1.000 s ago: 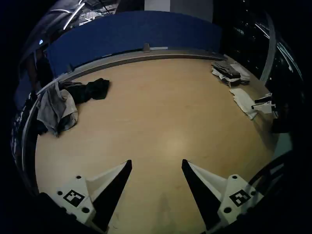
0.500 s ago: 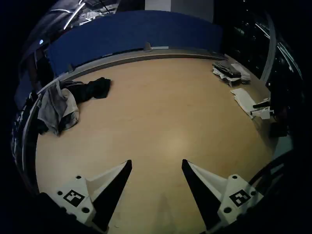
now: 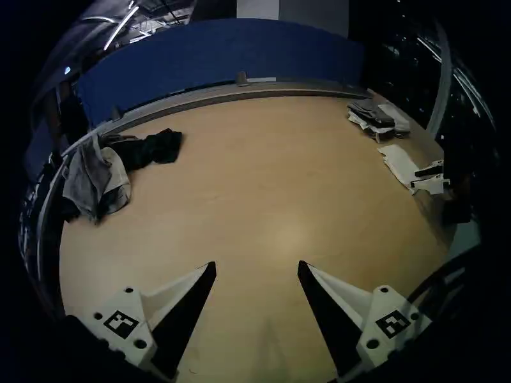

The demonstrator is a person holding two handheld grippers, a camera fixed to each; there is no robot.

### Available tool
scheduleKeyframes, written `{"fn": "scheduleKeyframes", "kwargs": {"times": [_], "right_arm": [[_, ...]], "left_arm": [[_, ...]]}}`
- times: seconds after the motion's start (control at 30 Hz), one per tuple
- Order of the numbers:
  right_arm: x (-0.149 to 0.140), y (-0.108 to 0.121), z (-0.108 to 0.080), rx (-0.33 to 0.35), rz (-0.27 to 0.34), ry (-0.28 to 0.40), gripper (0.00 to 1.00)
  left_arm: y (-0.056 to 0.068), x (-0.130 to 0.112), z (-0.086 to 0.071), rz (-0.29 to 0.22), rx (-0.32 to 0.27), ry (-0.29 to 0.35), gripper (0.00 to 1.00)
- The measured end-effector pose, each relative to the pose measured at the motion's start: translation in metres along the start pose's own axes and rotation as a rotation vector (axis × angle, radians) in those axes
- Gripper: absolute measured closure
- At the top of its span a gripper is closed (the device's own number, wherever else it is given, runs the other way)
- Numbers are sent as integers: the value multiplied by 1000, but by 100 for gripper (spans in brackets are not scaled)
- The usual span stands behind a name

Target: Fold towel

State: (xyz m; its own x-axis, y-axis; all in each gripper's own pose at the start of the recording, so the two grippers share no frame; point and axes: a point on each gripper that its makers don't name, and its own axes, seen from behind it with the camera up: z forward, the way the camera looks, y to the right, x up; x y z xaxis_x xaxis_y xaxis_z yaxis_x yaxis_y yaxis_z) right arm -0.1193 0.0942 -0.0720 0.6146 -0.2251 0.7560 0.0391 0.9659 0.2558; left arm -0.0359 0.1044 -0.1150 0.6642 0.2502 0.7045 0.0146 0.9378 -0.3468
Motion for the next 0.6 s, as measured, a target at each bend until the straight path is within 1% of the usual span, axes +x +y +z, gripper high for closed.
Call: {"fn": "scheduleKeyframes", "kwargs": {"times": [0.17, 0.3, 0.47, 0.6], "right_arm": [[2, -3, -7, -2, -10, 17, 5], [2, -3, -10, -5, 7, 24, 5], [21, 5, -11, -16, 23, 56, 5], [40, 15, -4, -23, 18, 68, 5]], "left_arm": [[-1, 1, -2, -5, 2, 4, 5], [0, -2, -1, -5, 1, 1, 5], [2, -3, 0, 2, 0, -3, 5], [4, -2, 0, -1, -1, -1, 5]]}}
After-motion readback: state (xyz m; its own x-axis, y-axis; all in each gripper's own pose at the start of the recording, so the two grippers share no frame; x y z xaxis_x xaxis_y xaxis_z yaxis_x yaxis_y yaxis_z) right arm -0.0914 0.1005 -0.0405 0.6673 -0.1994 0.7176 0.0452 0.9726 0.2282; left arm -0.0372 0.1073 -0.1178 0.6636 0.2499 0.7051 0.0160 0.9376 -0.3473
